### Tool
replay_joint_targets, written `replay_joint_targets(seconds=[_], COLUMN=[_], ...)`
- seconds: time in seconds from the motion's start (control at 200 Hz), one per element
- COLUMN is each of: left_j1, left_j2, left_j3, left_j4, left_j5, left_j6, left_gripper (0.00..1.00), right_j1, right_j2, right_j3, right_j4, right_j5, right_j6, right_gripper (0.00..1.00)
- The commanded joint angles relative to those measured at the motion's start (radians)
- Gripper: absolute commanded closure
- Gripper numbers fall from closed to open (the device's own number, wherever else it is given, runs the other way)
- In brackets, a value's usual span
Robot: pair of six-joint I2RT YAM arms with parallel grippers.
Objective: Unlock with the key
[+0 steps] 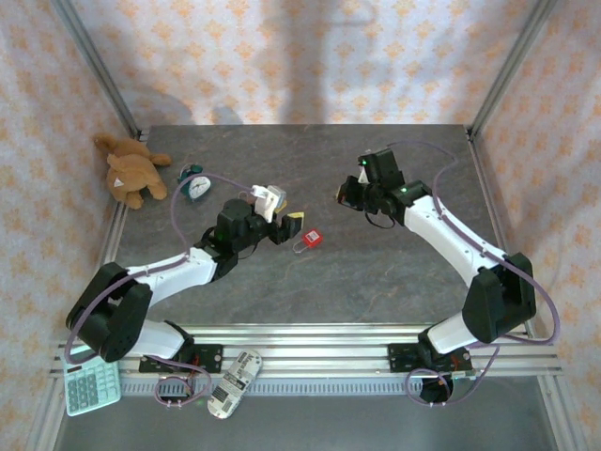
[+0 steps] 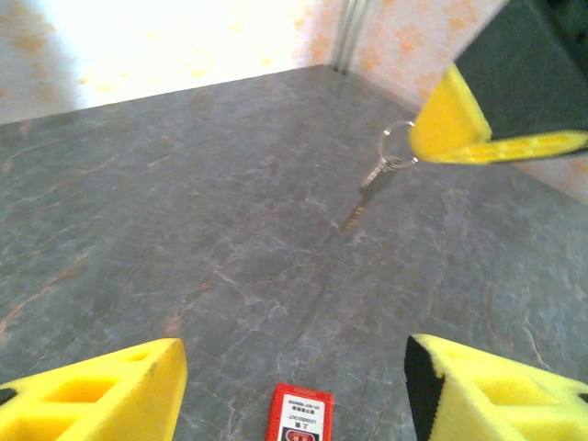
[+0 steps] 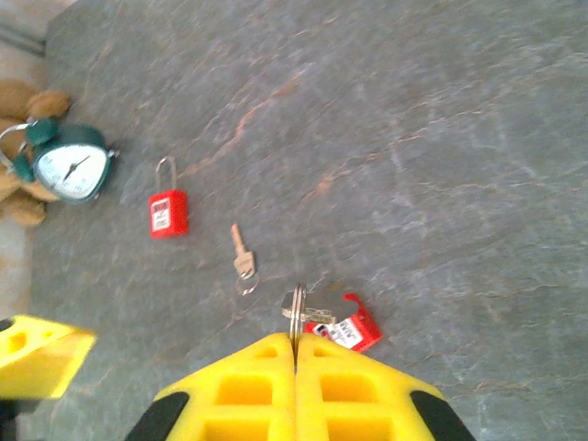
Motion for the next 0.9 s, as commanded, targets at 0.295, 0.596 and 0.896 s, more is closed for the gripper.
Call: replay_joint_targets(seconds=[0.295, 0.596, 0.896], left_j1=[-0.006, -0.009, -0.013], left_j2=[0.027, 0.046, 0.056], left_j3=[0.019, 0.016, 0.004], left_j4=[0.094, 0.114, 0.148], left_j5=[0.173, 0.233, 0.186], left_j6=[0.077, 0.072, 0.070], left_gripper=[0.37, 0.36, 0.38], right_j1=[0.053, 0.075, 0.088], right_j2=[-0.029, -0.043, -0.066], right_j3=[0.049, 0.065, 0.048], right_j4=[0.001, 0.028, 0.077], right_j5=[-0.136, -0.232, -0.287], right_j6=[-0.035, -0.030, 0.013], right_gripper=[0.95, 0.95, 0.95])
